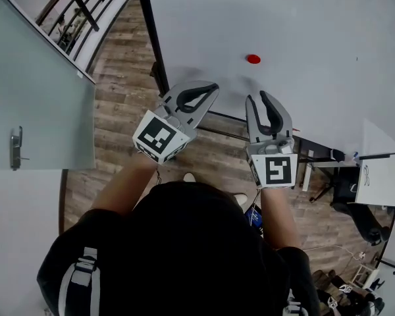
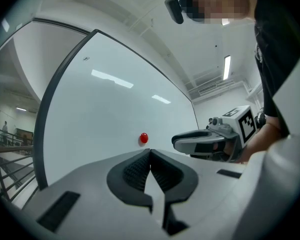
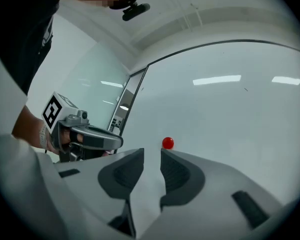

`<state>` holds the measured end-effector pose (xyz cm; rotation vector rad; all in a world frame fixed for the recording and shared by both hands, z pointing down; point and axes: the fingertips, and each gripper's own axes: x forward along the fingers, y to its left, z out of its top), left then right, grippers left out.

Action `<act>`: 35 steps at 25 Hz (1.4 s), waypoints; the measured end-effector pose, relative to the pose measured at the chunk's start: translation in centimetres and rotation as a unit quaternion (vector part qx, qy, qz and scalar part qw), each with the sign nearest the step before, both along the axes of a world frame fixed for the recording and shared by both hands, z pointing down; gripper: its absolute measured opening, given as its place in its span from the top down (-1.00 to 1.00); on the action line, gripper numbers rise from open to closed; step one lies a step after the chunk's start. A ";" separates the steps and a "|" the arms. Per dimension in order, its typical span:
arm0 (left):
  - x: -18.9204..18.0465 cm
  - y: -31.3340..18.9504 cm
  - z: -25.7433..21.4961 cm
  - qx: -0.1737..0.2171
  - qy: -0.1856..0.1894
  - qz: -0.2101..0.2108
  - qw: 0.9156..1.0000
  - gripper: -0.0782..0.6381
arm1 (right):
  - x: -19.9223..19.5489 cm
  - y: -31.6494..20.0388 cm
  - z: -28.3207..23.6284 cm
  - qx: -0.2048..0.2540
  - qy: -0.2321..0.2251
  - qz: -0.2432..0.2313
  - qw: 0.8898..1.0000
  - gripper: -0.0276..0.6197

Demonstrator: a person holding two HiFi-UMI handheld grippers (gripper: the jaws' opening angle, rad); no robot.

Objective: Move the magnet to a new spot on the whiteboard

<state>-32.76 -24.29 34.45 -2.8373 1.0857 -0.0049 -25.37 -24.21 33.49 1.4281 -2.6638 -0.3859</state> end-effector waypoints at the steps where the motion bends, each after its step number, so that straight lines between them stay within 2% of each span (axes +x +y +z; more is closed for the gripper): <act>1: 0.2 0.3 0.2 -0.002 -0.001 0.004 1.000 0.77 | 0.3 0.5 0.5 -0.006 0.002 -0.005 1.000 0.64; 5: 1.1 1.6 0.9 -0.002 -0.003 0.024 1.000 0.77 | 0.6 2.4 1.3 -0.021 -0.023 -0.019 0.999 0.74; 8: 1.7 2.5 1.3 -0.013 0.006 0.032 0.999 0.77 | 0.5 3.2 1.8 -0.034 -0.040 -0.032 0.998 0.91; 17: 3.0 4.1 1.8 -0.017 0.006 0.047 0.999 0.77 | 0.4 4.5 2.9 -0.058 -0.060 -0.072 0.994 0.91; 35: 3.2 4.1 1.7 -0.023 0.009 0.046 0.999 0.77 | 0.6 4.3 2.7 -0.062 -0.069 -0.072 0.993 0.91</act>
